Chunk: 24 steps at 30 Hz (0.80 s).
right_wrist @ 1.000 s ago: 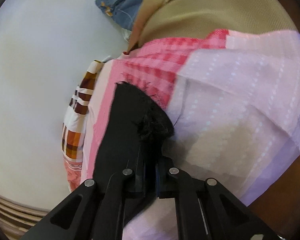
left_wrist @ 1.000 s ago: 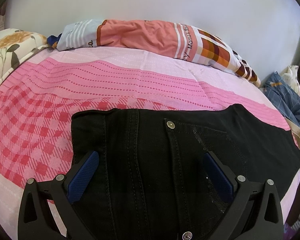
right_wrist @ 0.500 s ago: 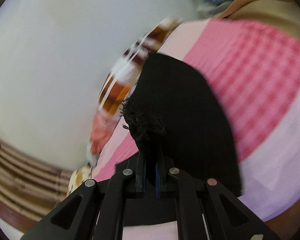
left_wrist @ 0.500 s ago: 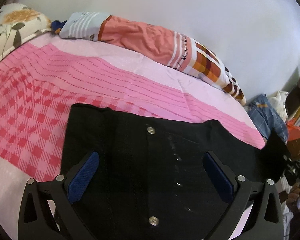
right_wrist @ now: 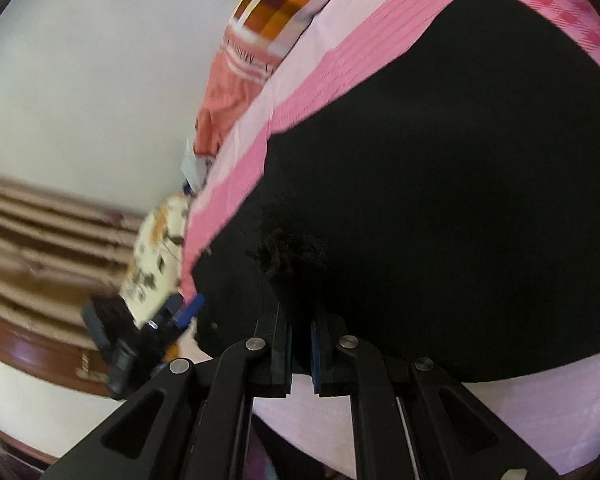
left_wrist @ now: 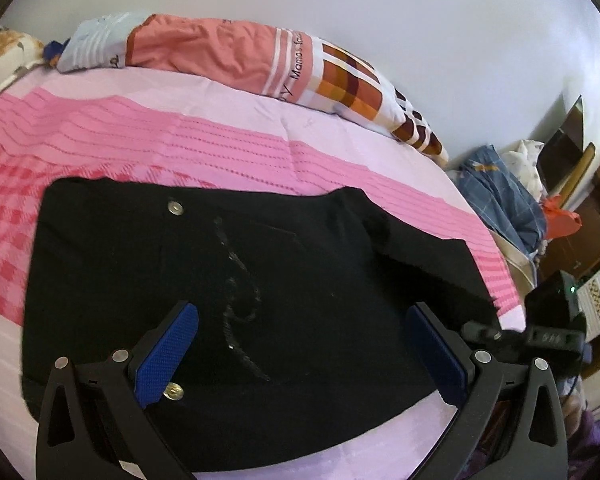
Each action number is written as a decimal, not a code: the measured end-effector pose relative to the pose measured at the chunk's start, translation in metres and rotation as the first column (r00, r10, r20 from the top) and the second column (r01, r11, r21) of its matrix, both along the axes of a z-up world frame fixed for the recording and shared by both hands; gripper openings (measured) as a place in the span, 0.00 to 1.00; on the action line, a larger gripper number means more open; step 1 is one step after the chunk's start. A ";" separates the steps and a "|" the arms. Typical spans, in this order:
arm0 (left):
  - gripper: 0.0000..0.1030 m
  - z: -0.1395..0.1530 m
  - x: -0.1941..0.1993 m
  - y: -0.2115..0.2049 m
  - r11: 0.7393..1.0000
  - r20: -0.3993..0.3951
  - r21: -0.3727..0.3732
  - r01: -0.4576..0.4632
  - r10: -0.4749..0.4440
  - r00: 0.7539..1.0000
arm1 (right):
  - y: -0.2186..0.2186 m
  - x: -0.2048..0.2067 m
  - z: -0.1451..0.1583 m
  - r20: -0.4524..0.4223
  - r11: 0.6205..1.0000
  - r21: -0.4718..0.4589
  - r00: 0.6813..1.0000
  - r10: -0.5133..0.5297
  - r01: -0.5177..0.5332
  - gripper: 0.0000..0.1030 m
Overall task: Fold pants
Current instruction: 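Carry the held hem over the pants toward the waistband with the right gripper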
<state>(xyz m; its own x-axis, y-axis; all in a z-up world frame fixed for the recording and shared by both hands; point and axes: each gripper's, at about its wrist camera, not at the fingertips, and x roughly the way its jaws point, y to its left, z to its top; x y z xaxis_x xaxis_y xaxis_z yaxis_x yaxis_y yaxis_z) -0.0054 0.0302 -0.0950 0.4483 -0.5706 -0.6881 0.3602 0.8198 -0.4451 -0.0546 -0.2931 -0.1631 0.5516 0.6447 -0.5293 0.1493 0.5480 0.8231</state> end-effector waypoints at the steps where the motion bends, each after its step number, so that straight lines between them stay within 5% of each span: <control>1: 1.00 -0.001 -0.001 -0.001 1.000 -0.004 -0.005 0.003 -0.003 1.000 | 0.002 -0.003 -0.001 -0.004 1.000 -0.011 1.000 0.004 -0.004 0.08; 9: 1.00 -0.012 -0.001 -0.011 1.000 -0.060 -0.023 0.008 -0.010 0.998 | 0.005 -0.004 -0.002 0.008 0.998 -0.041 0.999 0.051 -0.050 0.12; 14: 1.00 -0.013 -0.001 -0.019 1.000 -0.071 -0.011 0.027 -0.028 0.997 | 0.021 -0.004 0.003 0.035 0.991 -0.075 0.993 0.114 -0.111 0.30; 19: 1.00 -0.013 -0.001 -0.023 0.999 -0.084 0.004 0.040 -0.039 0.996 | 0.013 -0.004 0.002 0.135 0.960 0.204 0.977 0.166 -0.191 0.36; 24: 1.00 -0.009 -0.002 -0.023 0.999 -0.087 -0.015 0.049 -0.050 0.995 | -0.041 -0.004 0.007 0.134 0.978 0.200 0.991 0.026 -0.053 0.38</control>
